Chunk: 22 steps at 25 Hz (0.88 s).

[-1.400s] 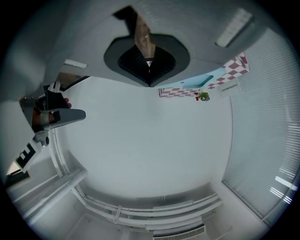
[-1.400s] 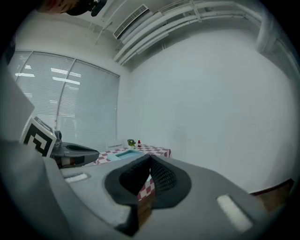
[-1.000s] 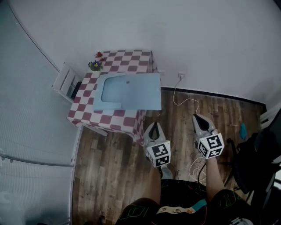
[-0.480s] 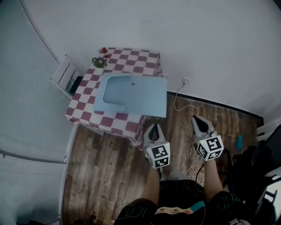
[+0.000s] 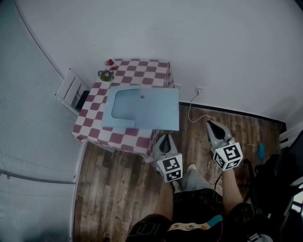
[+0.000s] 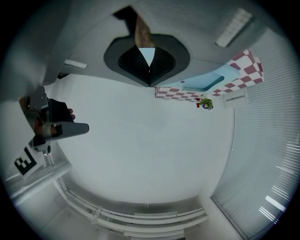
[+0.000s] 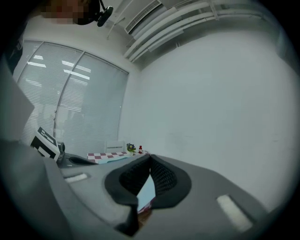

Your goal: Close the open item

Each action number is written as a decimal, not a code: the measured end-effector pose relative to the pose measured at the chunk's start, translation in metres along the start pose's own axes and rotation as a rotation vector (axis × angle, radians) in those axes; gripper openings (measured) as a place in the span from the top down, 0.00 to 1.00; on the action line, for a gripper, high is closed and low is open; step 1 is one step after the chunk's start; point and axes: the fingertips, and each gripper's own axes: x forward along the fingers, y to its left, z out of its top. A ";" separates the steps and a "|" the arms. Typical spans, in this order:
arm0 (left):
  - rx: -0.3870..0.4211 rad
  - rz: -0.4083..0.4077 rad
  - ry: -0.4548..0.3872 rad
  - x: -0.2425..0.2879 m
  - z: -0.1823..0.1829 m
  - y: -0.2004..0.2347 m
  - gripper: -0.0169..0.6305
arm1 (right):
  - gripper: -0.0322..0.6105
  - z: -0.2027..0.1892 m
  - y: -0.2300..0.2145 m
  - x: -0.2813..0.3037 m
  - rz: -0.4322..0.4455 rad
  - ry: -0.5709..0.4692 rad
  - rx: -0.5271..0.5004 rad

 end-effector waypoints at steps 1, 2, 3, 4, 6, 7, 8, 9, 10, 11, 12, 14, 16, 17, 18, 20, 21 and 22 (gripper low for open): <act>-0.001 -0.001 -0.004 0.003 0.002 0.000 0.96 | 0.95 0.004 -0.002 0.002 0.001 -0.011 -0.002; -0.004 -0.001 -0.006 0.007 0.003 0.000 0.96 | 0.95 0.007 -0.003 0.004 0.003 -0.018 -0.002; -0.009 -0.003 -0.007 0.010 0.004 -0.001 0.96 | 0.95 0.008 -0.005 0.005 0.003 -0.020 0.000; -0.013 -0.006 -0.007 0.014 0.004 -0.003 0.96 | 0.95 0.009 -0.008 0.007 0.002 -0.020 0.003; -0.015 -0.019 -0.002 0.021 0.004 -0.010 0.96 | 0.95 0.008 -0.016 0.009 -0.005 -0.021 0.013; -0.013 -0.025 -0.001 0.025 0.004 -0.014 0.96 | 0.95 0.007 -0.020 0.011 -0.007 -0.021 0.018; -0.008 -0.029 0.000 0.030 0.004 -0.017 0.96 | 0.95 0.005 -0.026 0.014 -0.008 -0.021 0.023; -0.003 -0.032 0.004 0.035 0.004 -0.020 0.96 | 0.95 0.001 -0.032 0.018 -0.008 -0.016 0.029; 0.001 -0.032 0.010 0.040 0.003 -0.022 0.96 | 0.95 -0.004 -0.037 0.021 -0.007 -0.008 0.037; 0.006 -0.029 0.020 0.043 0.001 -0.023 0.96 | 0.95 -0.009 -0.042 0.023 -0.006 0.002 0.047; 0.010 -0.020 0.027 0.046 -0.001 -0.023 0.96 | 0.95 -0.014 -0.046 0.026 -0.007 0.010 0.057; 0.018 0.019 0.029 0.055 -0.003 -0.020 0.96 | 0.95 -0.022 -0.056 0.034 -0.003 0.019 0.069; 0.019 0.057 0.037 0.066 -0.005 -0.016 0.96 | 0.95 -0.031 -0.066 0.046 0.010 0.032 0.082; 0.014 0.067 0.049 0.071 -0.008 -0.016 0.96 | 0.95 -0.036 -0.071 0.052 0.018 0.043 0.092; 0.008 0.073 0.062 0.077 -0.012 -0.017 0.96 | 0.95 -0.042 -0.075 0.058 0.028 0.054 0.100; -0.001 0.082 0.081 0.089 -0.017 -0.022 0.96 | 0.95 -0.049 -0.084 0.071 0.052 0.076 0.107; 0.001 0.087 0.088 0.095 -0.019 -0.024 0.96 | 0.95 -0.053 -0.088 0.079 0.066 0.083 0.108; 0.004 0.093 0.095 0.103 -0.021 -0.027 0.96 | 0.95 -0.056 -0.092 0.087 0.079 0.090 0.108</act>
